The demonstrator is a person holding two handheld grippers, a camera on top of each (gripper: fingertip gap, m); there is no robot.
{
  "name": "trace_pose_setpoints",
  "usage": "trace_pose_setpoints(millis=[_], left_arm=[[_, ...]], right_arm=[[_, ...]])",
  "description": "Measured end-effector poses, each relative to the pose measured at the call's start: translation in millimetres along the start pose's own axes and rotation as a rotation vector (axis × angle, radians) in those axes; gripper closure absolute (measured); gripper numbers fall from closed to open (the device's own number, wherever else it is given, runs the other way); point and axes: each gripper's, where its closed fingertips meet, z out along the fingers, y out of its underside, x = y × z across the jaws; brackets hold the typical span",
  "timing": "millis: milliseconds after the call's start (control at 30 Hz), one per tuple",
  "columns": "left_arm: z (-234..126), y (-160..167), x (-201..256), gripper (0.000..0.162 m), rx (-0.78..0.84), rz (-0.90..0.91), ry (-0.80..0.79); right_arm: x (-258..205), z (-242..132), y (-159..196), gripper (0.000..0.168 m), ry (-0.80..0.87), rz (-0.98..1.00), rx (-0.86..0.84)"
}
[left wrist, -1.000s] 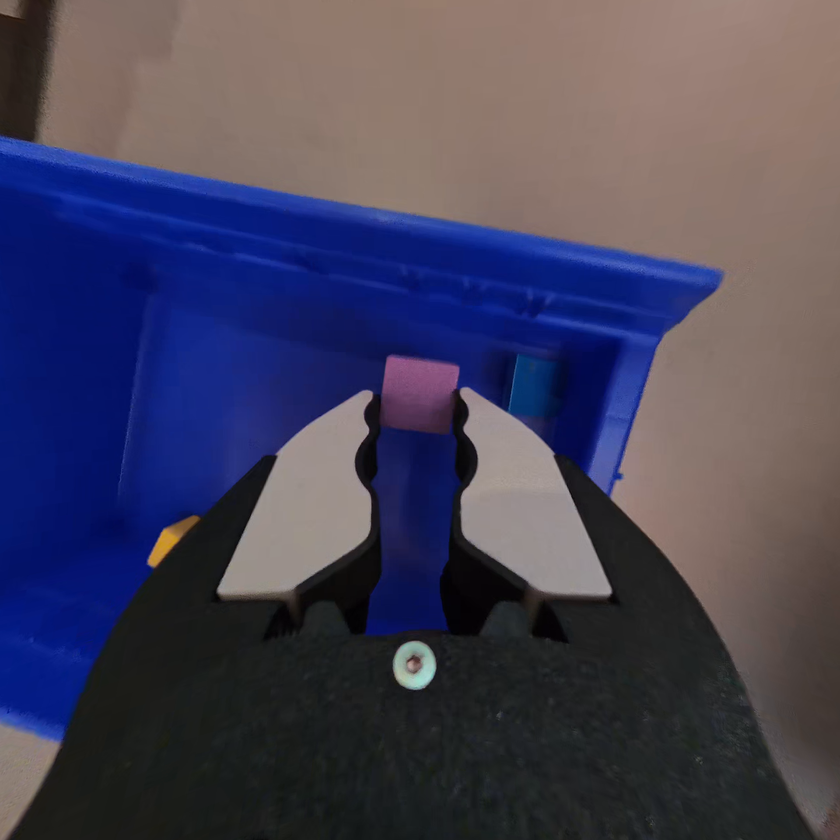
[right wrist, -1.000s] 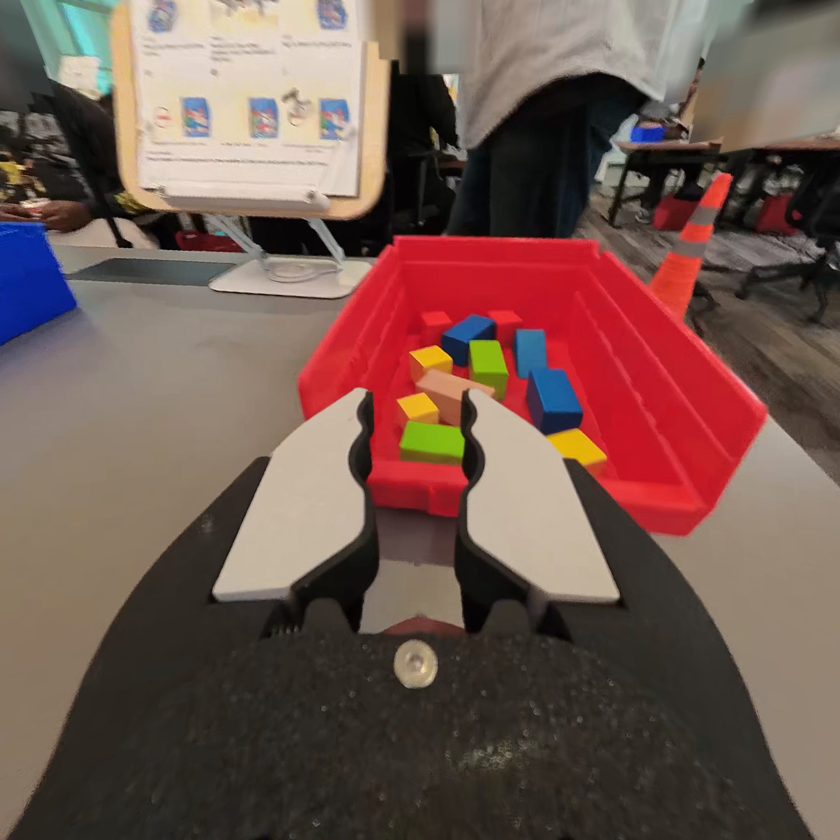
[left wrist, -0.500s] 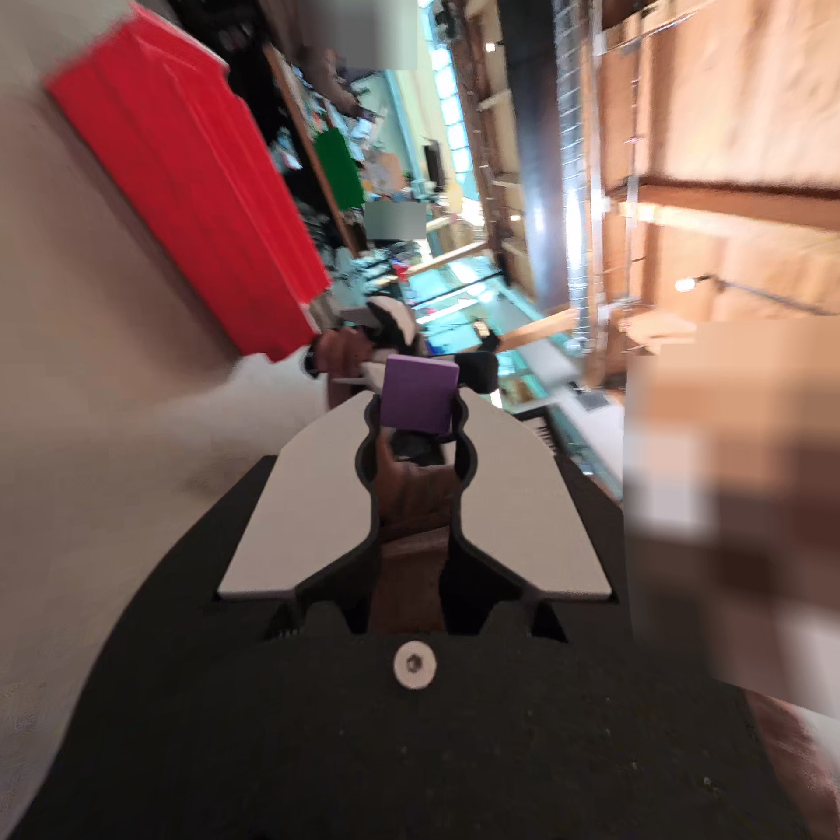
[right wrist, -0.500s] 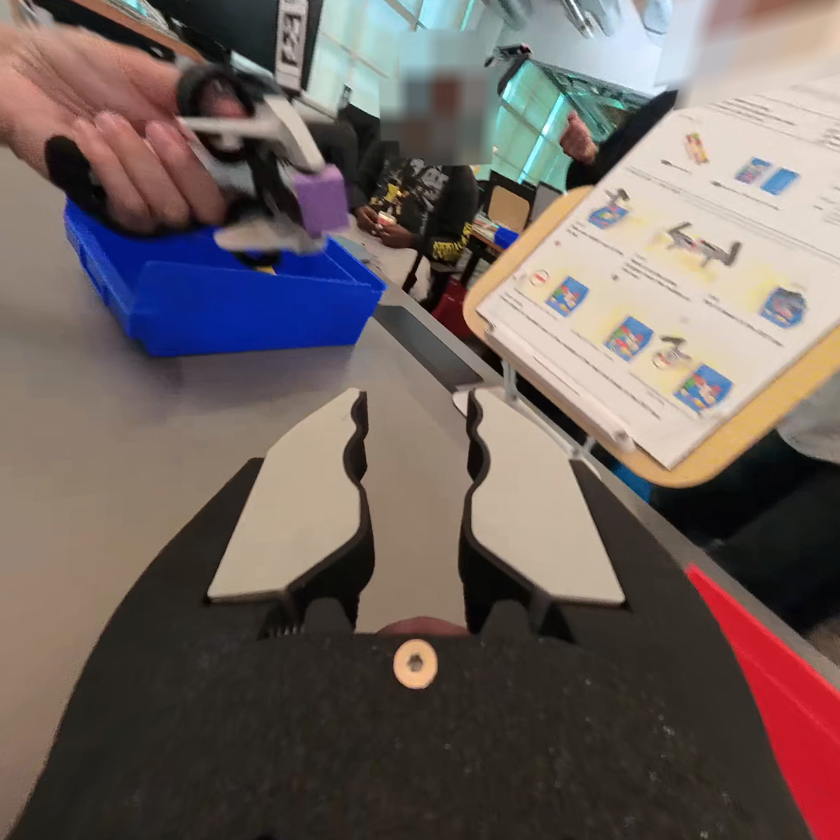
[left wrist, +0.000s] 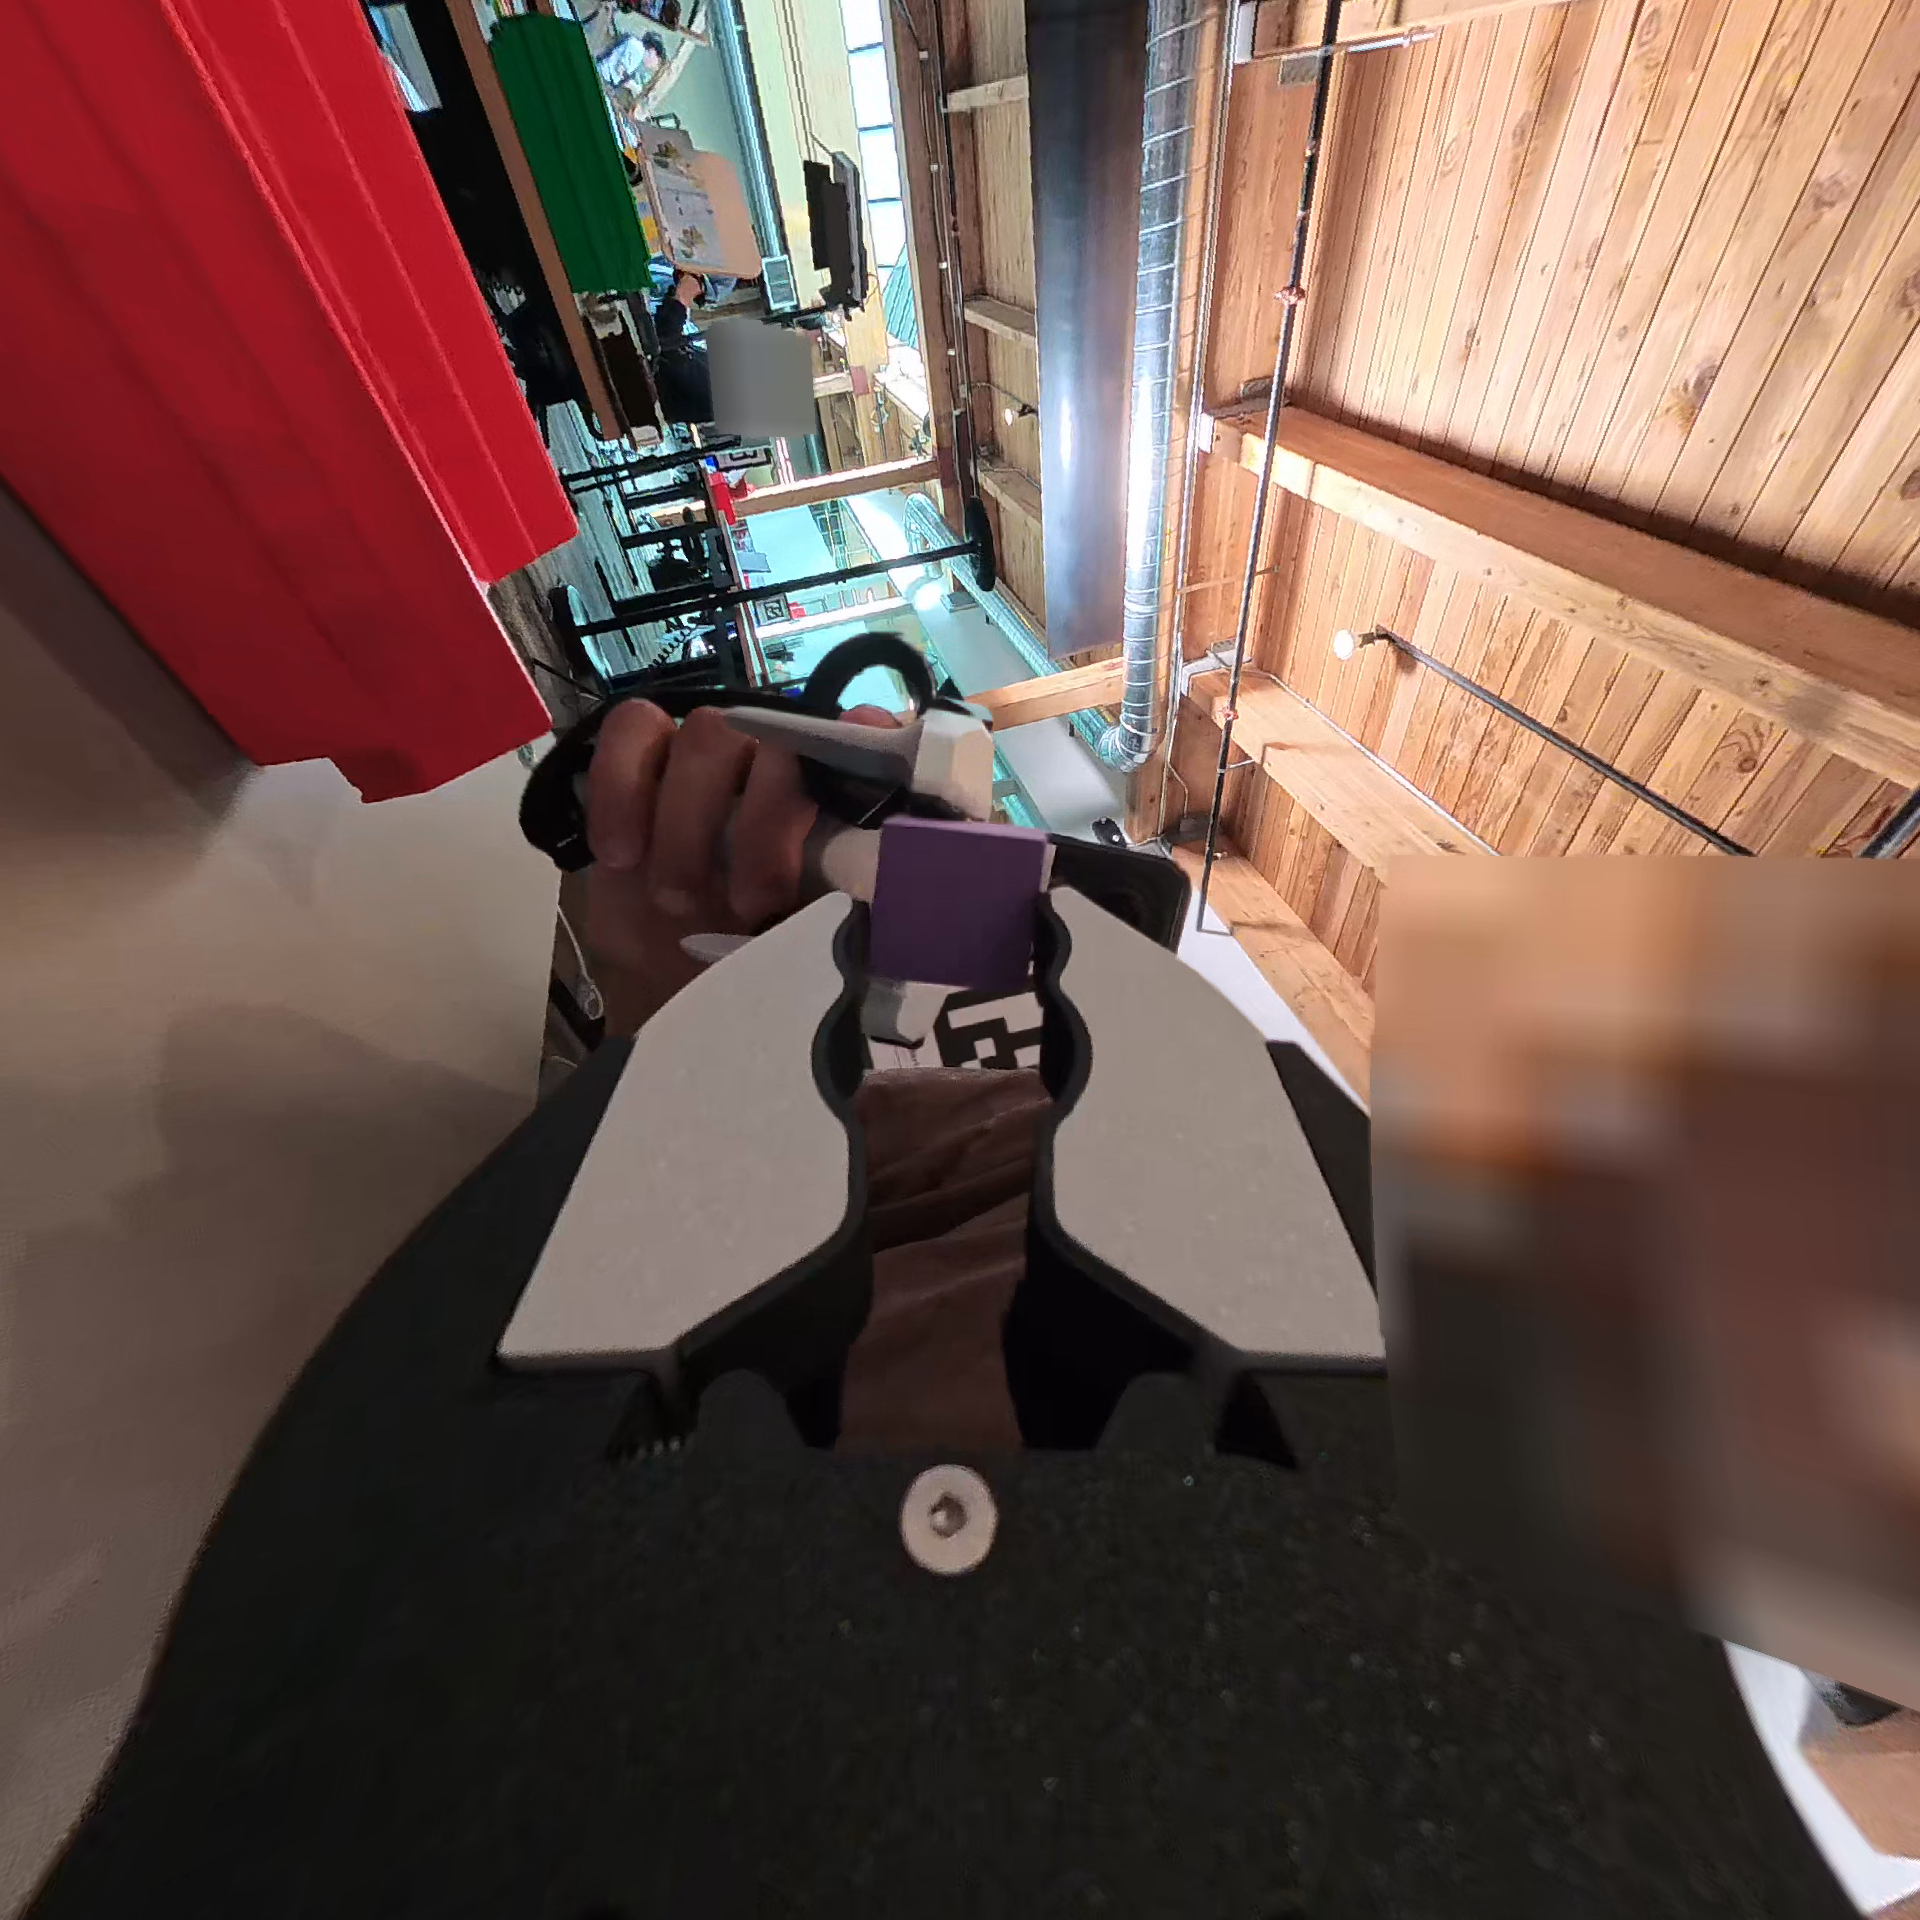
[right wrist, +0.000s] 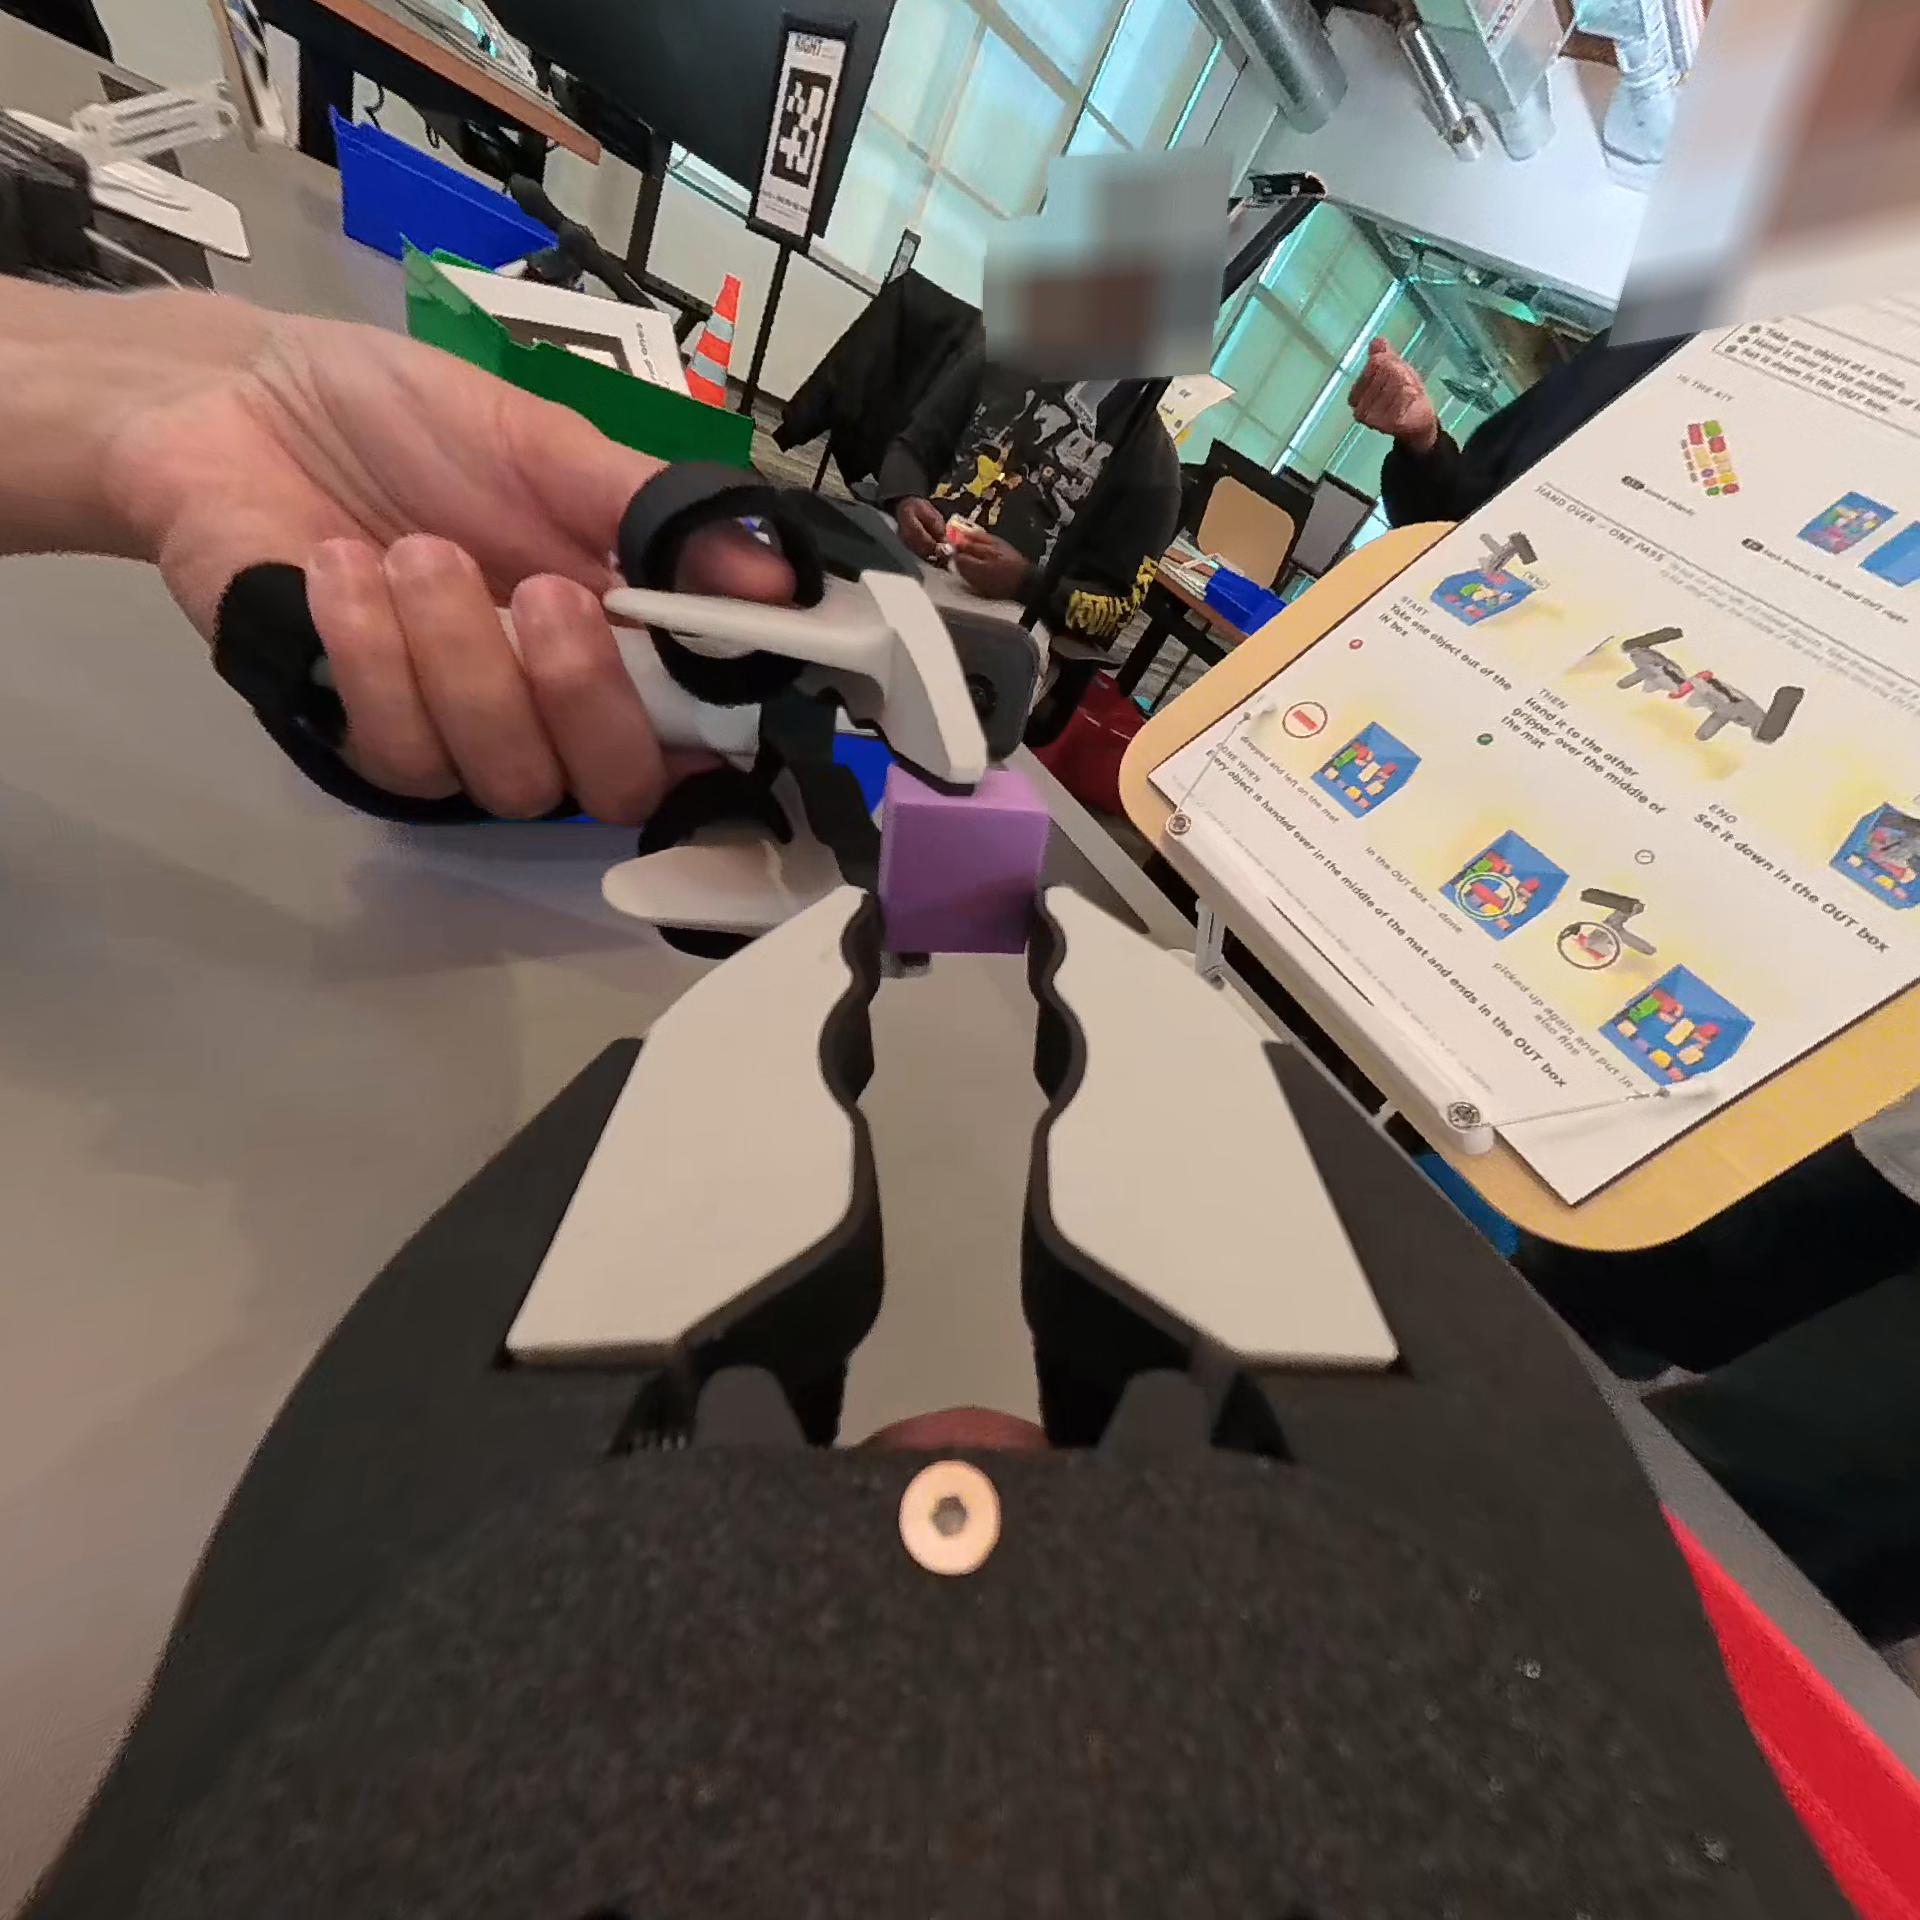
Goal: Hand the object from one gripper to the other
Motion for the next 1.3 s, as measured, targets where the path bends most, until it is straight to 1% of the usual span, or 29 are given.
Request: trace_pose_setpoints(millis=[33, 100, 133, 167, 233, 300, 433, 533, 600, 667, 733, 800, 867, 967, 1033, 1133, 1200, 1300], left_arm=[[-1, 2, -2, 0.131, -0.002, 0.028, -0.016], [-8, 8, -16, 0.108, 0.008, 0.112, -0.113], [-13, 13, -23, 0.1, 0.012, 0.149, -0.171], [-18, 21, -28, 0.103, 0.012, 0.183, -0.212], [-25, 41, -33, 0.104, 0.014, 0.26, -0.262], [-28, 65, -42, 0.106, 0.019, 0.335, -0.304], [-32, 109, -69, 0.11, 0.065, 0.476, -0.373], [-32, 131, -88, 0.11, 0.088, 0.545, -0.407], [-29, 141, -93, 0.111, 0.075, 0.564, -0.422], [-24, 146, -89, 0.111, 0.025, 0.598, -0.426], [-22, 149, -86, 0.112, -0.018, 0.662, -0.447], [-25, 153, -88, 0.113, -0.06, 0.702, -0.478], [-29, 155, -90, 0.115, -0.061, 0.7, -0.495], [-29, 156, -79, 0.115, -0.024, 0.667, -0.425], [-32, 154, -72, 0.115, 0.003, 0.65, -0.386], [-37, 152, -73, 0.115, 0.008, 0.627, -0.381], [-39, 153, -74, 0.115, 0.001, 0.637, -0.397], [-39, 154, -75, 0.115, -0.011, 0.652, -0.412]], right_arm=[[-2, -4, -1, 0.141, -0.006, 0.016, 0.004], [-3, -14, -3, 0.142, -0.012, 0.05, 0.016], [-1, -22, -2, 0.142, -0.009, 0.069, 0.012], [4, -31, -2, 0.142, 0.008, 0.088, 0.011], [22, -56, -1, 0.142, 0.057, 0.135, 0.009], [57, -87, 10, 0.142, 0.161, 0.194, -0.044], [145, -160, 60, 0.142, 0.463, 0.304, -0.284], [191, -195, 111, 0.142, 0.59, 0.428, -0.517], [205, -198, 146, 0.142, 0.575, 0.532, -0.653], [208, -196, 185, 0.141, 0.53, 0.628, -0.837], [207, -193, 218, 0.142, 0.489, 0.674, -1.021], [208, -185, 241, 0.142, 0.474, 0.696, -1.134], [207, -180, 259, 0.142, 0.466, 0.713, -1.229], [198, -182, 283, 0.142, 0.393, 0.697, -1.447], [195, -182, 297, 0.142, 0.349, 0.659, -1.547], [178, -186, 312, 0.142, 0.26, 0.679, -1.679], [174, -191, 314, 0.142, 0.24, 0.661, -1.735], [169, -193, 312, 0.142, 0.233, 0.71, -1.758]])
